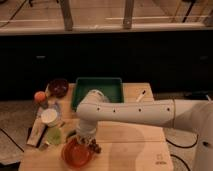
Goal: Place grapes in red bowl
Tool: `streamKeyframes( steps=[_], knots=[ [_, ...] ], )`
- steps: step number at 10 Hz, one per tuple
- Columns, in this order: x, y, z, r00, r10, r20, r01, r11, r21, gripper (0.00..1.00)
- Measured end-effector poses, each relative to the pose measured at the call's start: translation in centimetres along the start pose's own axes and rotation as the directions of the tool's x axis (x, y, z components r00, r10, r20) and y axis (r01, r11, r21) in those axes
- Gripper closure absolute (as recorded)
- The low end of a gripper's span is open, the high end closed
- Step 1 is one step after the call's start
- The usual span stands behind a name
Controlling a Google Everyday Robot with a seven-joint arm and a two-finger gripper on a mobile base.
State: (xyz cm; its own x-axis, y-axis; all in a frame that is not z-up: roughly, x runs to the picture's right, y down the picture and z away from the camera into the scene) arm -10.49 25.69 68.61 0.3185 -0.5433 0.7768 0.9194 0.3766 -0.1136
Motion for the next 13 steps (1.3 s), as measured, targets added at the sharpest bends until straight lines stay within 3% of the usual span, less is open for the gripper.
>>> streamKeyframes(
  steps=[13],
  knots=[
    [0.27,0.41,-0.13,1.0,-0.023,0.008,0.023,1.0,0.004,0.81]
  ],
)
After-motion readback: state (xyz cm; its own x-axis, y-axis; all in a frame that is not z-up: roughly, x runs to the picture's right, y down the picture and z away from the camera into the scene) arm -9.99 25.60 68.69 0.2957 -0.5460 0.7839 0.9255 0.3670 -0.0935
